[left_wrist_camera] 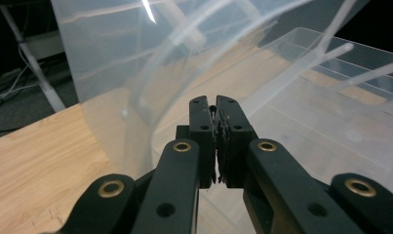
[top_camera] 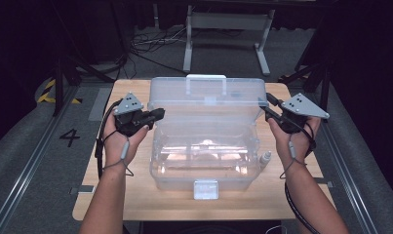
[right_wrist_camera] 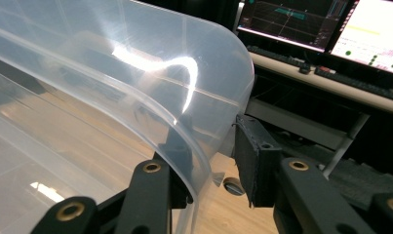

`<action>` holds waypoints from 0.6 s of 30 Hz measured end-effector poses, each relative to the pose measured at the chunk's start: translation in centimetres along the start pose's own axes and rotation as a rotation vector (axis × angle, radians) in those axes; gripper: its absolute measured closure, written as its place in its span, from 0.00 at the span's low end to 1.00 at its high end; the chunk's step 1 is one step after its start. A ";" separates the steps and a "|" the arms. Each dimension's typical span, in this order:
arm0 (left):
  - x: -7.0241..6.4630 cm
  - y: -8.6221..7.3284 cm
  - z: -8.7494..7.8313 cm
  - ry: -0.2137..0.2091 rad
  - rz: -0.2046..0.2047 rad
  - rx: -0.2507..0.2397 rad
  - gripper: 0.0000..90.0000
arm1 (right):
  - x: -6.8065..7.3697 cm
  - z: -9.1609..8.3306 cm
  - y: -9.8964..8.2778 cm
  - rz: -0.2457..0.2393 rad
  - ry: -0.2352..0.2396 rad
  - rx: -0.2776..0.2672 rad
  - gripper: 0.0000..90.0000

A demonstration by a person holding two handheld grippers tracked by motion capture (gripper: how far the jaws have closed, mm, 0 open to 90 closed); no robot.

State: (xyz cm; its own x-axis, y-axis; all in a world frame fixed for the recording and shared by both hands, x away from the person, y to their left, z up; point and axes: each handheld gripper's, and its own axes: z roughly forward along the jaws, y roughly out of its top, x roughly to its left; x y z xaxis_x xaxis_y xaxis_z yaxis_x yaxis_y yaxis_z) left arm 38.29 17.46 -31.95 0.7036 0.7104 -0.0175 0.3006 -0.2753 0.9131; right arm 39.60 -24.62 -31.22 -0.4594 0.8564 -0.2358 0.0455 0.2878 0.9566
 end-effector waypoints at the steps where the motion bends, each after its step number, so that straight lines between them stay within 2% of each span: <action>1: 0.0 -0.1 -0.1 -0.004 0.002 0.001 0.96 | 0.0 0.1 0.0 -0.002 -0.006 -0.004 0.77; 9: -0.4 -0.7 -1.1 -0.021 0.017 0.020 0.94 | -0.1 0.6 0.3 0.021 -0.025 0.006 0.79; 11: -0.4 -0.9 -1.2 -0.025 0.014 0.019 0.93 | -0.2 0.7 0.3 0.028 -0.025 0.006 0.80; 12: -0.3 -1.1 -1.6 -0.040 0.006 0.018 0.93 | -0.2 0.8 0.4 0.034 -0.024 0.005 0.80; 18: 0.1 -2.2 -2.6 -0.027 -0.015 0.035 0.92 | -0.6 1.3 0.4 0.070 -0.013 -0.001 0.80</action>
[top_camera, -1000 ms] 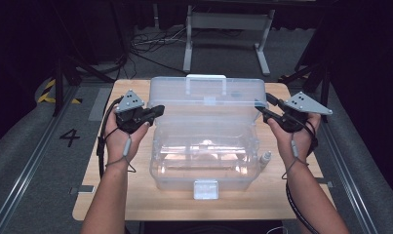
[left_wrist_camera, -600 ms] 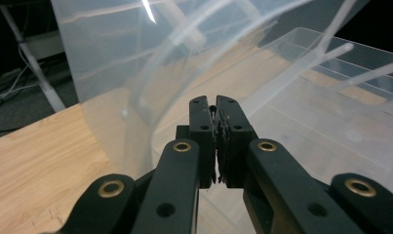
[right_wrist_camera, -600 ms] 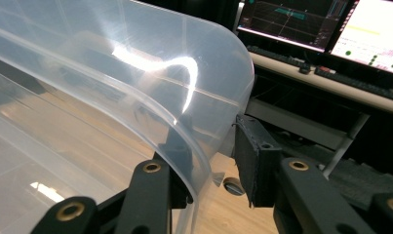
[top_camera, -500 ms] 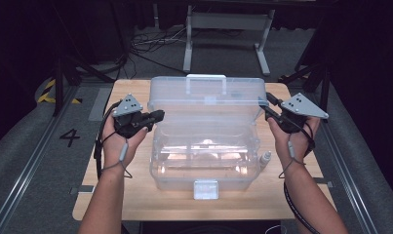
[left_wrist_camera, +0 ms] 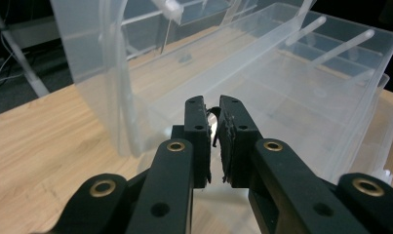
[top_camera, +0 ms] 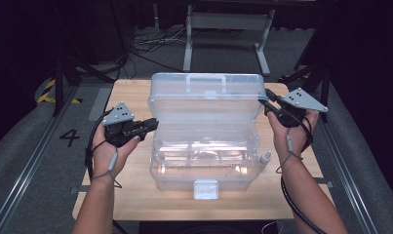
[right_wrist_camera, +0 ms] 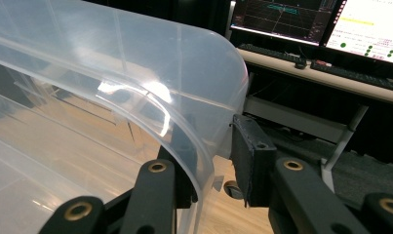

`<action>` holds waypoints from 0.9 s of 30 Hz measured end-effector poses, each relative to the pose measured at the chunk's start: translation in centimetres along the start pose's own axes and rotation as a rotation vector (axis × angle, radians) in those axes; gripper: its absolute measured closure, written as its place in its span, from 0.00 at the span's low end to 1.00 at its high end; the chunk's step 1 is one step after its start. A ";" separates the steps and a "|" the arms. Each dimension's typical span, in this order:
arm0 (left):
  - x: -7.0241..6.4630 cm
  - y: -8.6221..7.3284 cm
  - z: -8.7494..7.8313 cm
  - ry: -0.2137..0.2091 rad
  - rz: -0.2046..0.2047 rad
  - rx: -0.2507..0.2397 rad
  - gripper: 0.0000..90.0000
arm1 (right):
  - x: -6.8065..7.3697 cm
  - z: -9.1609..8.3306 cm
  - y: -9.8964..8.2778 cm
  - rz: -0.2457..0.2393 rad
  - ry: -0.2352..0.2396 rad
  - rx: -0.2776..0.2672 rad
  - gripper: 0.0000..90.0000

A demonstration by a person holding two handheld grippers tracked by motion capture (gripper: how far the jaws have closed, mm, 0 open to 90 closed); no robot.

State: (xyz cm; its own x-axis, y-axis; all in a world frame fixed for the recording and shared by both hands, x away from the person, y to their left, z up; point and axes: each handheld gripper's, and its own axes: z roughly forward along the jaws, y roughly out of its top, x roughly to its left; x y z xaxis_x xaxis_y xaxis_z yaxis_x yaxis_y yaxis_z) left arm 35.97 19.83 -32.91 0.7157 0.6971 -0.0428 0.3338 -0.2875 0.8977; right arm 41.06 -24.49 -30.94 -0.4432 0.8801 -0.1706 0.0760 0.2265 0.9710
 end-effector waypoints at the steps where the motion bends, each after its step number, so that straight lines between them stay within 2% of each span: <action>1: 0.2 -0.3 -0.2 0.002 -0.005 0.006 0.92 | -0.1 0.1 0.0 0.005 0.001 0.000 0.80; 4: 0.6 -1.1 -0.8 0.007 -0.030 0.010 0.92 | -0.3 0.5 0.2 0.010 0.003 0.007 0.81; 8: 0.7 -1.5 -1.2 0.020 -0.042 0.018 0.93 | -0.4 0.6 0.3 0.016 0.007 0.011 0.81; 12: 0.7 -2.5 -1.4 0.013 -0.054 0.041 0.95 | -0.7 0.9 0.4 0.025 0.018 0.020 0.81; 14: 0.8 -3.1 -1.4 -0.015 -0.054 0.051 0.96 | -0.8 1.0 0.5 0.024 0.021 0.027 0.81; 15: 0.8 -3.1 -1.4 -0.015 -0.054 0.051 0.96 | -0.8 1.0 0.5 0.024 0.021 0.027 0.81; 17: 1.1 -4.0 -1.3 -0.094 -0.043 0.040 0.97 | -1.0 1.2 0.6 0.030 0.028 0.033 0.81; 20: 1.5 -5.4 -1.2 -0.171 -0.021 0.039 0.98 | -1.1 1.3 0.7 0.030 0.032 0.040 0.81; 25: 1.1 -6.9 -0.6 -0.264 0.038 0.077 0.97 | -1.4 1.6 0.7 0.037 0.040 0.045 0.81; 27: 1.2 -7.4 -0.4 -0.293 0.040 0.077 0.96 | -1.5 1.7 0.8 0.037 0.044 0.047 0.81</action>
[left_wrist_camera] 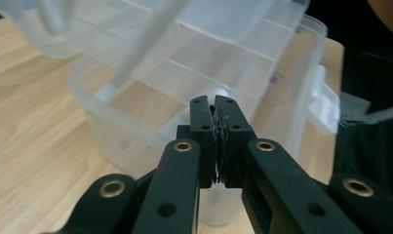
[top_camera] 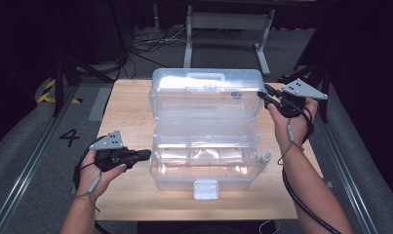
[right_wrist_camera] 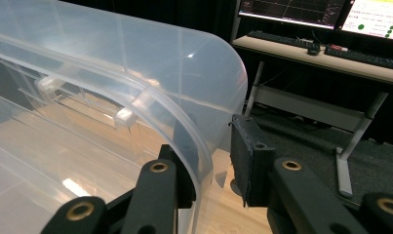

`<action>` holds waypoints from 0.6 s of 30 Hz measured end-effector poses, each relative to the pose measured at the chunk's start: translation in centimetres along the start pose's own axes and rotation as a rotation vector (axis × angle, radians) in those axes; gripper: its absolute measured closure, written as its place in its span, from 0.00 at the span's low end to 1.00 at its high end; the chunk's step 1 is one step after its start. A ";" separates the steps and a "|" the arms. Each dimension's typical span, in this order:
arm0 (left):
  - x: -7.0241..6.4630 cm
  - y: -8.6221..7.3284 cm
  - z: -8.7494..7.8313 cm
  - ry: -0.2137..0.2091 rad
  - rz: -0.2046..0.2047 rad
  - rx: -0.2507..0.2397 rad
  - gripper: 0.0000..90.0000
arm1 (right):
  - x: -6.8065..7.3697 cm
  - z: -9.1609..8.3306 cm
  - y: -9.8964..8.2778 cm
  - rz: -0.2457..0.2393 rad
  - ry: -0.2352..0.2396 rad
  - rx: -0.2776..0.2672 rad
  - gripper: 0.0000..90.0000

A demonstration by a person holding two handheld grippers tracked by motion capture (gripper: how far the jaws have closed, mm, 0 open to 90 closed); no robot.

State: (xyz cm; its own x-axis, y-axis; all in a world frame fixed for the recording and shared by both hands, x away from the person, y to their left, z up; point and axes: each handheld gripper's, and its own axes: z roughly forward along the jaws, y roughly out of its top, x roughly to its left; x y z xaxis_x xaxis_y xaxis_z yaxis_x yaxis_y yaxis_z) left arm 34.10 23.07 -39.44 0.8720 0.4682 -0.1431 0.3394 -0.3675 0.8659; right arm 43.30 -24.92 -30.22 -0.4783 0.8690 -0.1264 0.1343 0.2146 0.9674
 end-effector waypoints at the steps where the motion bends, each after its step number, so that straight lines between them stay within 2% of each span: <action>1: 0.0 0.0 0.0 0.000 0.000 0.000 0.96 | 0.0 0.0 0.0 0.000 0.000 0.000 0.81; 6: 0.0 -0.9 0.6 -0.039 0.013 0.022 0.97 | -0.2 0.2 0.0 -0.001 0.002 0.002 0.81; 9: -0.3 -1.1 1.0 -0.041 0.026 0.053 0.96 | -0.3 0.3 0.1 -0.003 0.004 0.008 0.81; 18: -0.6 -1.0 1.5 -0.055 0.046 0.067 0.97 | -0.4 0.6 0.2 0.002 0.008 0.011 0.81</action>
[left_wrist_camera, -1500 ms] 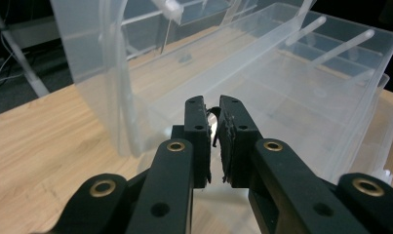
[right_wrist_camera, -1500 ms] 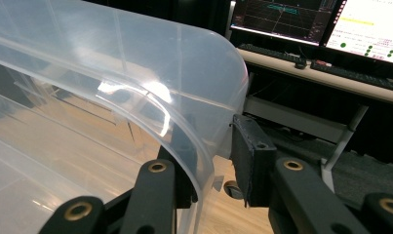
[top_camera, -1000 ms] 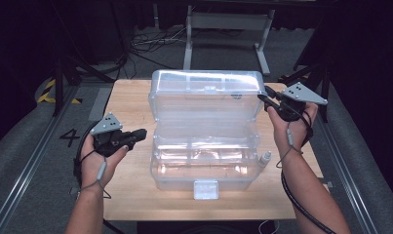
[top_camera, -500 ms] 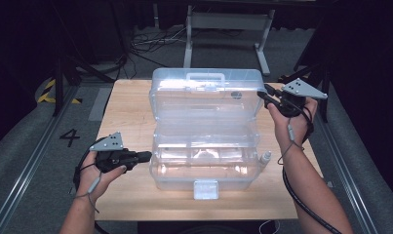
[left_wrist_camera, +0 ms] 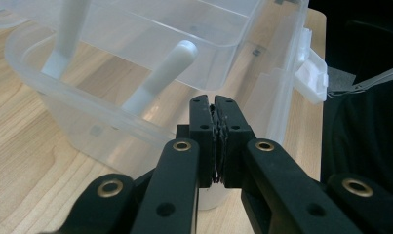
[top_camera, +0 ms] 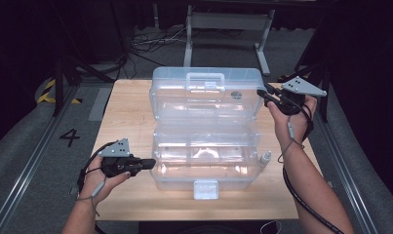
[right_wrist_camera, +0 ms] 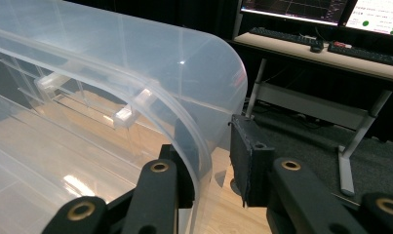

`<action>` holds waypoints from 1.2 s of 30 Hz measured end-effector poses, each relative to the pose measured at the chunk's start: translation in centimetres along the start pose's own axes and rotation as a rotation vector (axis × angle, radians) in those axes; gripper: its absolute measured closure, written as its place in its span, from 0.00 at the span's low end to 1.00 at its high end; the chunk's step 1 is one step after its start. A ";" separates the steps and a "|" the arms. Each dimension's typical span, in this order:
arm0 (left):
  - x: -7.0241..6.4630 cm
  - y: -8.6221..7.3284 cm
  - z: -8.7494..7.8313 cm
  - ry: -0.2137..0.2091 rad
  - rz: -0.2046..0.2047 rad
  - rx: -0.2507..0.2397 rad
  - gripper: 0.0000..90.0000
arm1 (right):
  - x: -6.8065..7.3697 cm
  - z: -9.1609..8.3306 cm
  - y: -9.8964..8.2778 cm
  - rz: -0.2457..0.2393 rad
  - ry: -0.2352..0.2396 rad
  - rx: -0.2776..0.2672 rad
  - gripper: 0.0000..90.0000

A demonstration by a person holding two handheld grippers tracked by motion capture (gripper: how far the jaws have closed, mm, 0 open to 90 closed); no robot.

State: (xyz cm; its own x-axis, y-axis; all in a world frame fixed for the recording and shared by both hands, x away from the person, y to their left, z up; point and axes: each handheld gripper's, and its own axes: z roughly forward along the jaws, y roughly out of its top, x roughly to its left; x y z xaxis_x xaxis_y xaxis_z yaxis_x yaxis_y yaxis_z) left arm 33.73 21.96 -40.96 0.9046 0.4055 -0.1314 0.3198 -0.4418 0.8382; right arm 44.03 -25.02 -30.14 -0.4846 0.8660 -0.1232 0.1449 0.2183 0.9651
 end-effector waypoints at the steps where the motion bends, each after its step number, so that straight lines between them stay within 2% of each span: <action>1: -0.1 0.0 0.1 -0.003 0.001 0.001 0.98 | 0.0 0.1 0.0 0.001 0.001 0.000 0.81; 8: -0.4 -0.1 0.9 -0.024 0.006 0.008 0.99 | -0.3 0.5 0.1 0.008 0.001 0.000 0.82; 12: -0.6 -0.2 1.1 -0.010 0.011 0.004 0.99 | -0.5 0.8 0.1 0.016 0.005 -0.001 0.82; 14: -0.6 -0.2 1.2 -0.007 -0.004 -0.004 0.99 | -0.6 0.9 0.2 0.017 0.005 0.001 0.82; 26: -0.8 -0.4 1.8 0.016 0.003 -0.019 0.99 | -0.7 1.8 0.3 0.013 -0.020 -0.006 0.84; 36: -1.2 -0.4 2.2 0.048 0.025 -0.012 0.99 | -1.2 3.2 0.5 0.014 -0.044 0.006 0.86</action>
State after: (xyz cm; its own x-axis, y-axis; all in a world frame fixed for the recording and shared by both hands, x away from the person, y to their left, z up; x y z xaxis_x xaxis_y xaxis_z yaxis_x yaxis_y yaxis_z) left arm 33.14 19.89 -42.25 0.8975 0.4327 -0.0850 0.2937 -0.4426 0.8472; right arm 47.39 -24.48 -30.20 -0.4442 0.8879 -0.1194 0.1572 0.2085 0.9653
